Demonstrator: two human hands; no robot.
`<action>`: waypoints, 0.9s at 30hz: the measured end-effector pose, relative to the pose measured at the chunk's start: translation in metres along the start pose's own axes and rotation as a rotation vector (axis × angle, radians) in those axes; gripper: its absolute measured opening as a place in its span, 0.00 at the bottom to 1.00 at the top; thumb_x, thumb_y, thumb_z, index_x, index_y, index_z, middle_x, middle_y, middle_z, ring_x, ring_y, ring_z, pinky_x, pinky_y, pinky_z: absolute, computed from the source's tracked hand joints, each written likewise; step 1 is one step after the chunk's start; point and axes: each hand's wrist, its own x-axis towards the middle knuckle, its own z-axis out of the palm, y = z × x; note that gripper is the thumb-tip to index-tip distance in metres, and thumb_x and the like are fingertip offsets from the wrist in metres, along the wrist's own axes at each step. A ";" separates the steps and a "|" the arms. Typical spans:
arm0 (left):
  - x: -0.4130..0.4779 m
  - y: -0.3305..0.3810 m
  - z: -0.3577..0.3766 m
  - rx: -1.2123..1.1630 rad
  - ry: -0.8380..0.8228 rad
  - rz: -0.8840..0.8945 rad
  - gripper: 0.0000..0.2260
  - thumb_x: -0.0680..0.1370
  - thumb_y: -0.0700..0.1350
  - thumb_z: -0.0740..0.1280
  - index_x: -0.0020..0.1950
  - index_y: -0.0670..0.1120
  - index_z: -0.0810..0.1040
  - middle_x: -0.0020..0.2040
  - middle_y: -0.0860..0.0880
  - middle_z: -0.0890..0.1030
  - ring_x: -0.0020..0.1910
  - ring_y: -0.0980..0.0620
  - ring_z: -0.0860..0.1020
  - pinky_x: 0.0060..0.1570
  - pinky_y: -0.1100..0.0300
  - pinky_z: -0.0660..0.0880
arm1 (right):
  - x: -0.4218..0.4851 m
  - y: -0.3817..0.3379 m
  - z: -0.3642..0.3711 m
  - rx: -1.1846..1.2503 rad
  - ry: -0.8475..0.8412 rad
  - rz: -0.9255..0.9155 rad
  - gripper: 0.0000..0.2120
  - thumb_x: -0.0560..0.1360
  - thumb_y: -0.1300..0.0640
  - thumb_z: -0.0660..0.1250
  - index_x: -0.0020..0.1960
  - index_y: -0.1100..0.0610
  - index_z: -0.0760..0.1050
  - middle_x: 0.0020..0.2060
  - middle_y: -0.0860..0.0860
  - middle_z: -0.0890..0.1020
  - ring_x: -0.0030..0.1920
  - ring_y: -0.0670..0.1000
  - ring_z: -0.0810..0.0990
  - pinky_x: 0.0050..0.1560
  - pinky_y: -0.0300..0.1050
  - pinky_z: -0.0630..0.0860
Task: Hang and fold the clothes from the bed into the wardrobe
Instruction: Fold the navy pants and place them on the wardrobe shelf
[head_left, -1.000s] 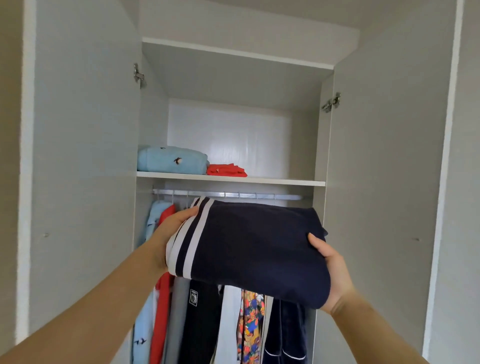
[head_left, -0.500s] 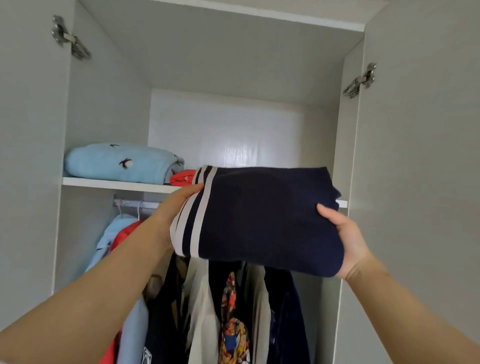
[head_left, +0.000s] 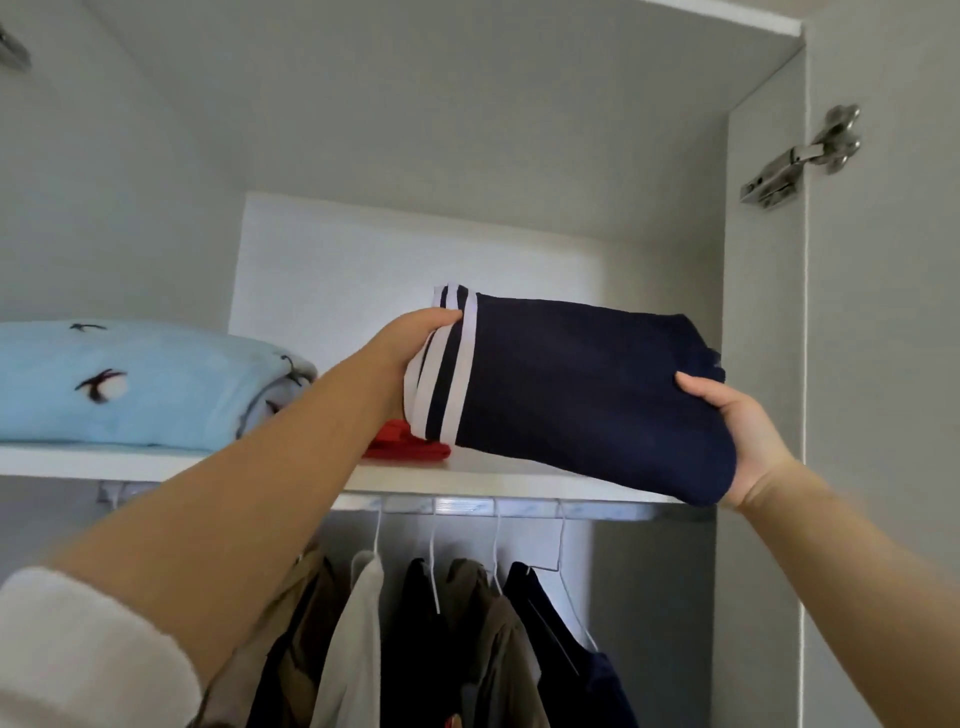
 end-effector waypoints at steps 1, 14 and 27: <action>0.010 -0.002 0.001 0.022 0.001 -0.024 0.10 0.78 0.48 0.63 0.41 0.46 0.79 0.31 0.47 0.83 0.32 0.49 0.81 0.35 0.58 0.74 | 0.009 0.002 -0.004 -0.024 0.031 0.016 0.09 0.73 0.54 0.64 0.49 0.56 0.78 0.37 0.53 0.85 0.34 0.54 0.84 0.34 0.44 0.77; 0.074 -0.043 0.008 0.258 0.116 -0.298 0.10 0.76 0.50 0.67 0.45 0.43 0.76 0.29 0.45 0.81 0.31 0.47 0.80 0.28 0.58 0.74 | 0.085 0.013 -0.034 -0.283 0.247 0.214 0.06 0.74 0.58 0.66 0.48 0.60 0.76 0.29 0.57 0.83 0.25 0.56 0.82 0.24 0.46 0.78; 0.073 -0.050 0.017 0.460 0.116 -0.029 0.26 0.76 0.50 0.66 0.72 0.47 0.64 0.60 0.48 0.76 0.51 0.50 0.77 0.47 0.57 0.74 | 0.117 0.018 -0.045 -0.841 0.557 -0.179 0.25 0.74 0.58 0.66 0.68 0.62 0.63 0.63 0.61 0.72 0.60 0.61 0.73 0.56 0.49 0.70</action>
